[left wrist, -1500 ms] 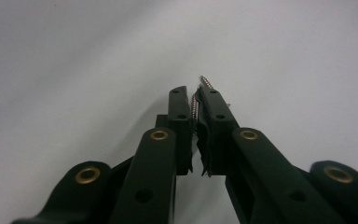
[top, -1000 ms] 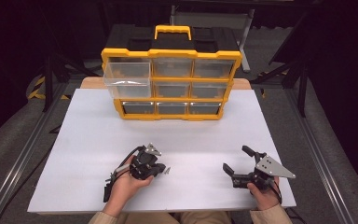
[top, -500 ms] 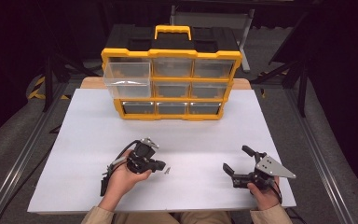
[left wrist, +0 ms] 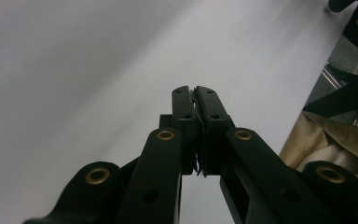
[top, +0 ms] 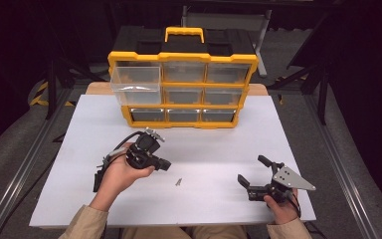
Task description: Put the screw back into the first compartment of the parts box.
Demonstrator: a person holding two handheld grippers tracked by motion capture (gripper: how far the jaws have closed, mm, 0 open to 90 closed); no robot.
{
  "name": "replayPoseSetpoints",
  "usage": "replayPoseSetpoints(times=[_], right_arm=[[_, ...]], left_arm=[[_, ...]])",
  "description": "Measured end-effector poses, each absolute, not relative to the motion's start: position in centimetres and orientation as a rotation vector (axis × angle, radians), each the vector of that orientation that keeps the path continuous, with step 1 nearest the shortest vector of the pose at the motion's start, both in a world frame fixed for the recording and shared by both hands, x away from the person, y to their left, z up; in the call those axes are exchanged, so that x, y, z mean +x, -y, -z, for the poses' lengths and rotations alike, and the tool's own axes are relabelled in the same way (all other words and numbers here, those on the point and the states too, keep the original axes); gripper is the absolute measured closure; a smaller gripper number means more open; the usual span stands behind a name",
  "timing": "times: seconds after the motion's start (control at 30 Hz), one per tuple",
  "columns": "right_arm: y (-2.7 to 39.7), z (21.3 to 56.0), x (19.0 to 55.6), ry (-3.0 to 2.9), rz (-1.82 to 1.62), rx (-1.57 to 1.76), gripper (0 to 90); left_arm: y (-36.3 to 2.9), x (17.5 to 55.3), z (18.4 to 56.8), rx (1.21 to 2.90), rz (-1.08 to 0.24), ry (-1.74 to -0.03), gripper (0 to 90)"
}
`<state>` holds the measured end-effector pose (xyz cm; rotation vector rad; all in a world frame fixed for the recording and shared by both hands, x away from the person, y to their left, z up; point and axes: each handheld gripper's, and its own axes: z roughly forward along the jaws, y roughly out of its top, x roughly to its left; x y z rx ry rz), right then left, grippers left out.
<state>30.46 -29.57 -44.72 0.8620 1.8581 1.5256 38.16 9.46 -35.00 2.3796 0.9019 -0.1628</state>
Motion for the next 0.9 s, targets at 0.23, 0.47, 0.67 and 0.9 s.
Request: replayPoseSetpoints(times=[0.23,0.47,0.67,0.9], right_arm=[[29.6,44.7,30.5,-1.858,-1.528,0.861,2.0],[29.6,44.7,30.5,-1.857,-1.533,0.861,2.0],[29.6,44.7,30.5,-1.857,-1.532,0.857,2.0],[29.6,44.7,30.5,-1.857,-1.537,0.858,2.0]], left_arm=[[-9.7,39.0,30.3,2.443,0.172,-0.925,87.8],[-9.9,39.8,24.9,2.451,0.171,-0.941,87.8],[-10.0,40.3,21.1,2.445,0.150,-0.948,87.8],[-10.1,41.2,16.7,2.406,0.093,-0.975,87.8]])
